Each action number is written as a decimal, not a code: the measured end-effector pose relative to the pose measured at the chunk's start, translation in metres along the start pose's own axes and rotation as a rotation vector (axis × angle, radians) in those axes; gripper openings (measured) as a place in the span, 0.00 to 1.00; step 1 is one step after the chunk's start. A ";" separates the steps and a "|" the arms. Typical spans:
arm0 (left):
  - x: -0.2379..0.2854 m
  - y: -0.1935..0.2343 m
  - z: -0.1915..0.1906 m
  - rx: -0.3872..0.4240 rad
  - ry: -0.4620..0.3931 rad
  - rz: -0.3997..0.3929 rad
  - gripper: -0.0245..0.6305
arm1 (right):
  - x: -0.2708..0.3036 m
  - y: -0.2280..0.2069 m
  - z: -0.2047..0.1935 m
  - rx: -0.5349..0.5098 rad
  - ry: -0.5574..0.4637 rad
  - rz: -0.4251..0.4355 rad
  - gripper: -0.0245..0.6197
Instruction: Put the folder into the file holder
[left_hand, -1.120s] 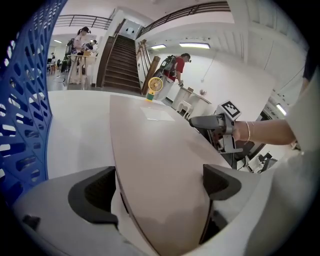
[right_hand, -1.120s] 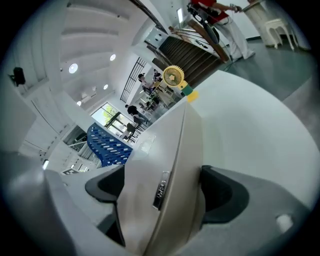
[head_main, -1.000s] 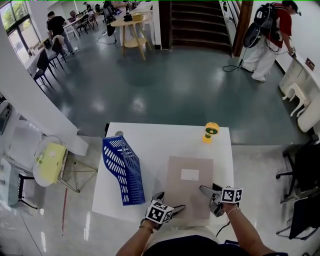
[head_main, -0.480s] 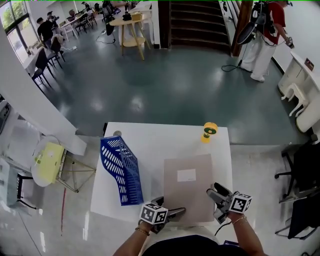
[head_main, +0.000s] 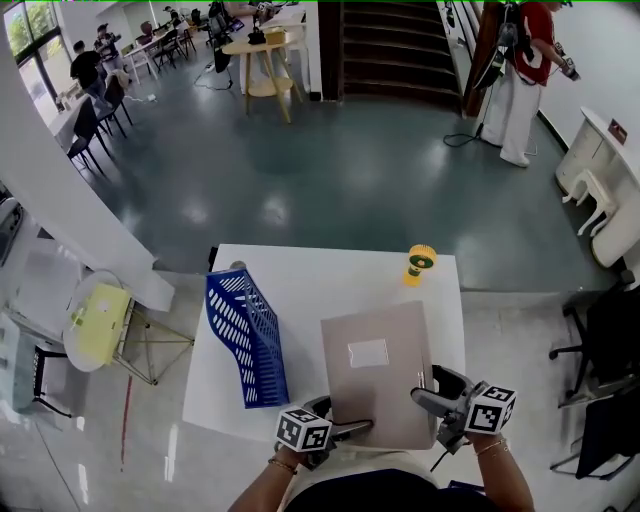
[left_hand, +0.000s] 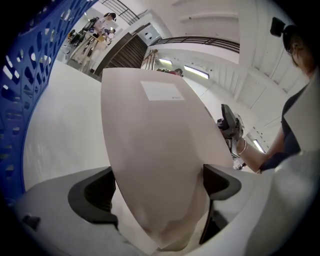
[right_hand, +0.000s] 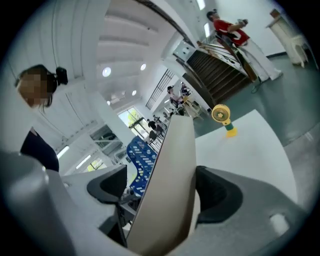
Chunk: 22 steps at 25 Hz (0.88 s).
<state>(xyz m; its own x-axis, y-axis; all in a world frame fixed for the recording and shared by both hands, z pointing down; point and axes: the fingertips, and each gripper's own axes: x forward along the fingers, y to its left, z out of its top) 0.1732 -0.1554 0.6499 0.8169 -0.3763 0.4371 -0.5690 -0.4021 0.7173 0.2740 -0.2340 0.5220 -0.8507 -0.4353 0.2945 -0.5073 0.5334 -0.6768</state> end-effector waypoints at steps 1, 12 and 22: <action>-0.001 0.000 0.000 0.010 -0.010 0.000 0.86 | 0.003 -0.003 -0.006 -0.004 0.031 -0.010 0.69; -0.017 -0.004 0.008 0.108 -0.058 0.054 0.86 | 0.007 0.025 0.000 -0.039 0.107 0.066 0.48; -0.056 -0.059 0.076 0.325 -0.248 0.100 0.86 | -0.030 0.098 0.068 -0.234 -0.140 0.169 0.48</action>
<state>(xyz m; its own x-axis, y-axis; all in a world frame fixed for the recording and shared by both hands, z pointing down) 0.1542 -0.1743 0.5417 0.7311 -0.6008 0.3233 -0.6771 -0.5808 0.4519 0.2595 -0.2178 0.4011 -0.9067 -0.4134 0.0841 -0.3920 0.7519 -0.5301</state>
